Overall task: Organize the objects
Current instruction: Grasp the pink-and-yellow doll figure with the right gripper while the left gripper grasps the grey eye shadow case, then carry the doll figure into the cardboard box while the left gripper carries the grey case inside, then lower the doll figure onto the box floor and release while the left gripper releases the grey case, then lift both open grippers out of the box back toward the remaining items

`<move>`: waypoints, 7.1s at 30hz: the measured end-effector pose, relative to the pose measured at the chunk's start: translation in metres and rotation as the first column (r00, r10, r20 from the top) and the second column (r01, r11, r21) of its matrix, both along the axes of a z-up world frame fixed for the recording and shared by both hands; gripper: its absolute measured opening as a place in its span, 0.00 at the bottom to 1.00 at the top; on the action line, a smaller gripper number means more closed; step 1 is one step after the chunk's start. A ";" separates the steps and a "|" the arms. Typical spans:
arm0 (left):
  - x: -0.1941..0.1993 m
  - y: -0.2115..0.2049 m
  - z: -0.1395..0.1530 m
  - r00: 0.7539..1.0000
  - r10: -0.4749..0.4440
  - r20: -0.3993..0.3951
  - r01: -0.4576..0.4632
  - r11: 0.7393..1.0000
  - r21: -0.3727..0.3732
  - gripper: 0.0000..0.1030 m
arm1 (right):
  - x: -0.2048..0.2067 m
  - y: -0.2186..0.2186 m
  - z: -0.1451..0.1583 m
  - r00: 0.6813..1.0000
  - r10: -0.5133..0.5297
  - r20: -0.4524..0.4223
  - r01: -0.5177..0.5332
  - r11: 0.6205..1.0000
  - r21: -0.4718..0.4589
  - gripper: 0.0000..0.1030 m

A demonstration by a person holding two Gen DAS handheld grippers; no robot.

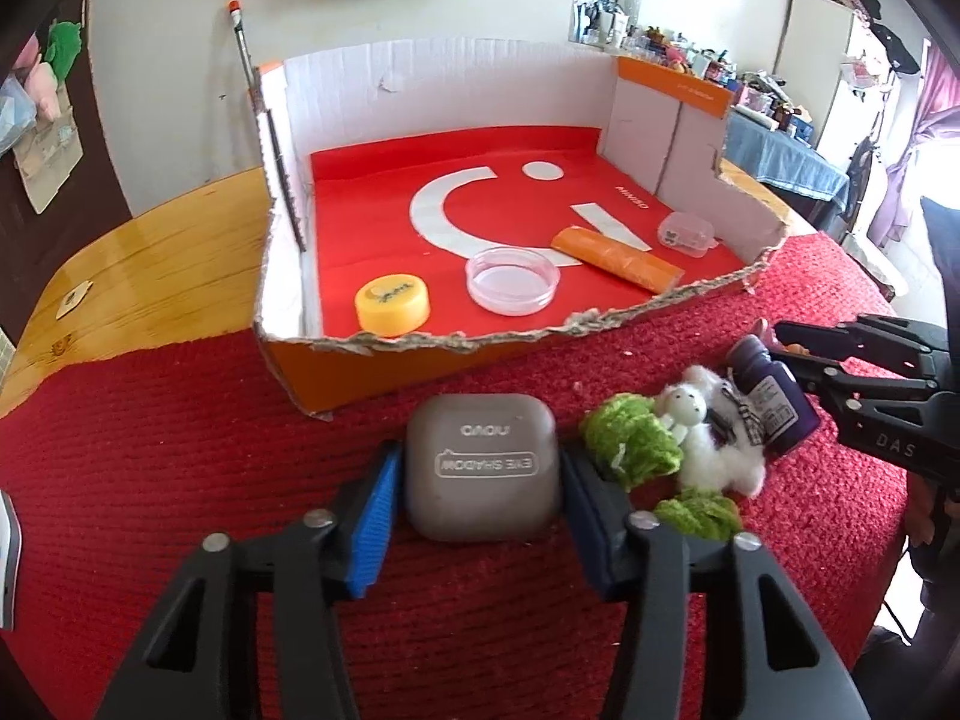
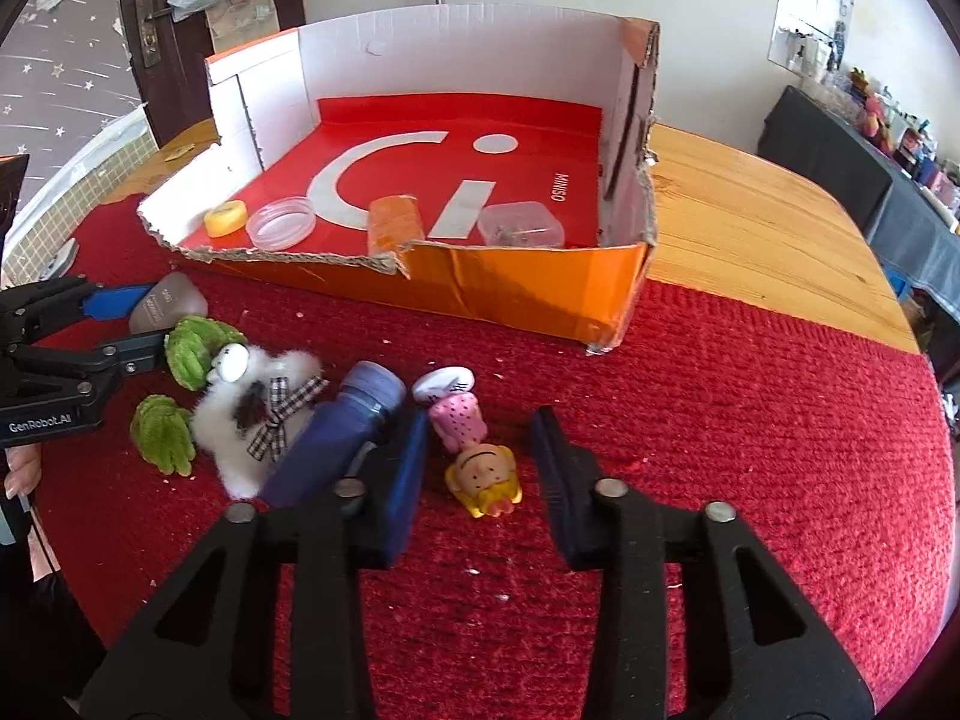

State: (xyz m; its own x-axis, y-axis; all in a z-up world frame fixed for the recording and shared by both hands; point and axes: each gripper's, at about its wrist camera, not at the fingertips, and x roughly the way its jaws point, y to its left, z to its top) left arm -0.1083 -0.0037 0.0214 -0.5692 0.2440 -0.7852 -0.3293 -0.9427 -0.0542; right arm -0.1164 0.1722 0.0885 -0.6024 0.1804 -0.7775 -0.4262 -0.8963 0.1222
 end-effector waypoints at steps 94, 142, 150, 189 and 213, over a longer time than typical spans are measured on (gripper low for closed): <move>-0.143 0.021 0.022 0.990 0.033 0.138 -0.024 0.997 -0.071 0.51 | -0.137 0.087 0.014 0.967 -0.153 0.203 0.174 0.981 -0.090 0.24; -0.142 0.018 0.022 0.988 0.033 0.148 -0.014 0.992 -0.127 0.52 | -0.148 0.082 0.009 0.946 -0.215 0.244 0.231 0.972 -0.036 0.24; -0.143 0.004 0.021 0.988 0.034 0.148 -0.014 0.992 -0.128 0.52 | -0.154 0.085 0.008 0.942 -0.225 0.248 0.242 0.970 -0.039 0.24; -0.132 0.017 0.036 0.994 0.038 0.104 -0.034 0.999 -0.041 0.57 | -0.157 0.086 0.029 0.934 -0.275 0.228 0.284 0.959 -0.011 0.25; -0.037 -0.012 0.106 0.983 0.089 -0.159 -0.069 0.990 0.124 0.80 | -0.091 0.014 0.114 0.958 -0.278 -0.073 0.285 0.951 0.120 0.64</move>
State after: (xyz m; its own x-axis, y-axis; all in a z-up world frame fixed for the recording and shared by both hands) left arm -0.1456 -0.0162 0.1274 -0.7089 0.2783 -0.6481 -0.2676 -0.9563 -0.1179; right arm -0.2076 0.1862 0.2020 -0.5536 0.4450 -0.7039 -0.6595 -0.7504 0.0444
